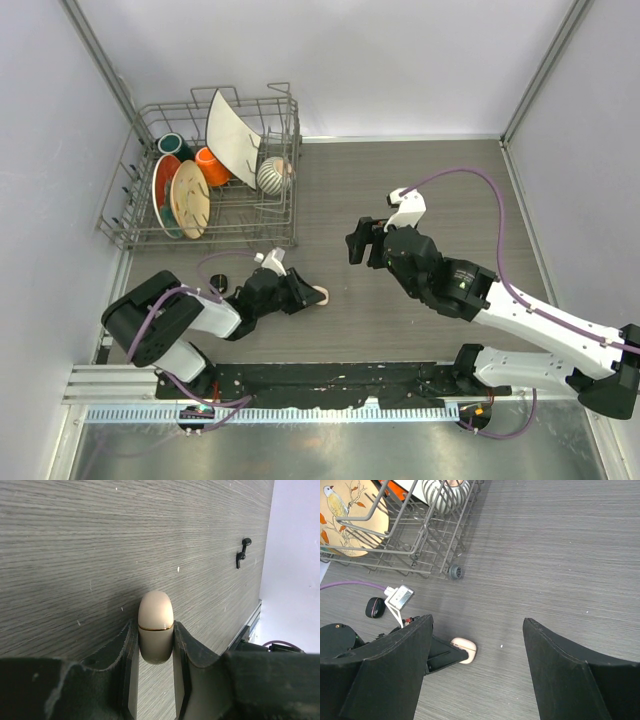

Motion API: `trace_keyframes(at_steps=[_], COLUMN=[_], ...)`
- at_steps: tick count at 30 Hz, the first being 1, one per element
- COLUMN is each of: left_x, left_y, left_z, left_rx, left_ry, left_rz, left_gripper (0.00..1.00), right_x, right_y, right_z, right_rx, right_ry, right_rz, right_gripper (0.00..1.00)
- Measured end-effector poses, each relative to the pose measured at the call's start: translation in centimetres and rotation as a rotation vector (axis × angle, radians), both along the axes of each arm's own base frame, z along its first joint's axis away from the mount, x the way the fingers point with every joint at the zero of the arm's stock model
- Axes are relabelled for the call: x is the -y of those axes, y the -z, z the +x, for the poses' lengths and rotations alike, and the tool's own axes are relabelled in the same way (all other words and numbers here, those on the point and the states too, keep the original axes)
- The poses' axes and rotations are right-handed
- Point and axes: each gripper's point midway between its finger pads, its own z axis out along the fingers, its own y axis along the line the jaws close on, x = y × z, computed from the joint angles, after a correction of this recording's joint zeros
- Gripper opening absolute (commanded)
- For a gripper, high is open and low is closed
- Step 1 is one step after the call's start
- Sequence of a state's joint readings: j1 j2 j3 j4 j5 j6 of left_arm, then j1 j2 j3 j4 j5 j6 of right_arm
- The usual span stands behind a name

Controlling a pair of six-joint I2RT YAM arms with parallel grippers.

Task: Insert the wireless bluetooth earbuds into the charging case
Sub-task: Place the charging case at the center of the board.

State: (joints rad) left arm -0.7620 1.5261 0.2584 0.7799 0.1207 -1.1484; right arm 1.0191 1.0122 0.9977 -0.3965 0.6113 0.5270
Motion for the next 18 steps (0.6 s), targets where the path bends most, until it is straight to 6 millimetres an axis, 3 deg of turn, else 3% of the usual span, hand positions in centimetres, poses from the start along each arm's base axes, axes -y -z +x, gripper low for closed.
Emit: trace_keyframes(at_steps=[8,11,18], left_x=[-0.1,-0.8,-3.4], left_y=[-0.1,-0.3,-1.6], left_z=[-0.1,-0.2,-0.3], left_rx=[0.002,0.006,0.057], left_ry=[-0.003,-0.018,-0.066], left_rz=[0.005,0.035,0.138], left_gripper=[0.41,0.48,0.55], right_x=[0.2,0.1,0.0], right_y=[0.2,0.4,0.7], right_z=[0.2,0.3,0.5], right_rx=[-0.004,-0.007,-0.012], right_ry=[0.008,0.008,0.012], right_rz=[-0.004,-0.009,-0.014], right_gripper=[0.78,0.78,0.78])
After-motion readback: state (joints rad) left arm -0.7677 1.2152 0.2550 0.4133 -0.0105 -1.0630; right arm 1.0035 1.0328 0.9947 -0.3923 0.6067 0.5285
